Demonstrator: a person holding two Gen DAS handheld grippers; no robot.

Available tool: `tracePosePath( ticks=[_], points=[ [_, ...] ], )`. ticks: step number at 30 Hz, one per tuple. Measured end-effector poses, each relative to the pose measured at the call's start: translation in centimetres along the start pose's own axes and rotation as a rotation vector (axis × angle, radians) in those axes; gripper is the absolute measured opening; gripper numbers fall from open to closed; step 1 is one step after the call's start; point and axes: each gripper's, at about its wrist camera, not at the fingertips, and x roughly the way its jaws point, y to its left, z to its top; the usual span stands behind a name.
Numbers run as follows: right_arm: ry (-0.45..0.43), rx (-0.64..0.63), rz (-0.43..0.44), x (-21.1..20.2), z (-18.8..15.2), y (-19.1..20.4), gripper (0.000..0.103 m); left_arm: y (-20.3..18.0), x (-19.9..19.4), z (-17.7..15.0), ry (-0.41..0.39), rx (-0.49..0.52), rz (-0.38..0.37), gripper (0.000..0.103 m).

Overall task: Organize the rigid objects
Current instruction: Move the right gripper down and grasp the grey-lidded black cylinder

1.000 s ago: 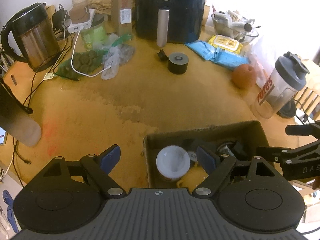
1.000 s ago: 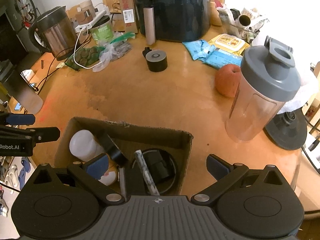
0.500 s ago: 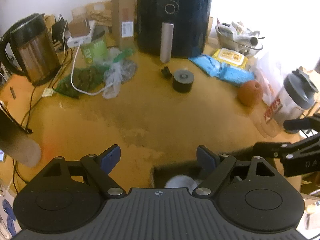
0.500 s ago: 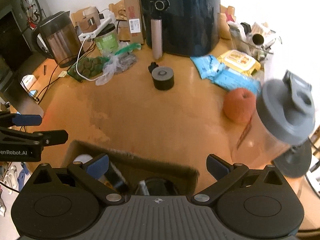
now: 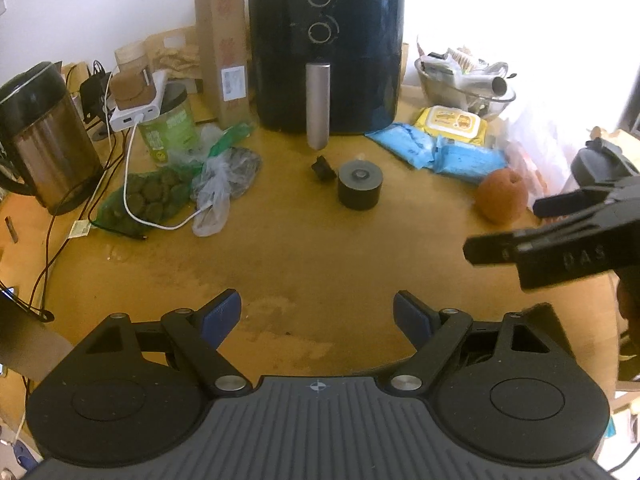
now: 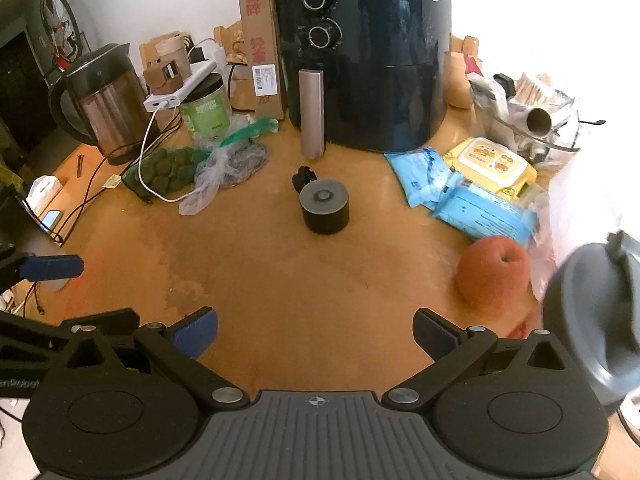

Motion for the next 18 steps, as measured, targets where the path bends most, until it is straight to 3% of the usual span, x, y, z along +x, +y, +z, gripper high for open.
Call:
tracePosePath(
  ticks=[7, 18],
  points=[
    [-0.042, -0.015, -0.031, 2.2, 1.0, -0.1, 0.103, 1.1, 0.7, -0.2, 0.038, 0.013, 0.000, 0.084],
    [0.032, -0.044, -0.030, 7.2, 3.4, 0.3, 0.103, 2.6, 1.2, -0.4, 0.063, -0.014, -0.053, 0.084]
  ],
)
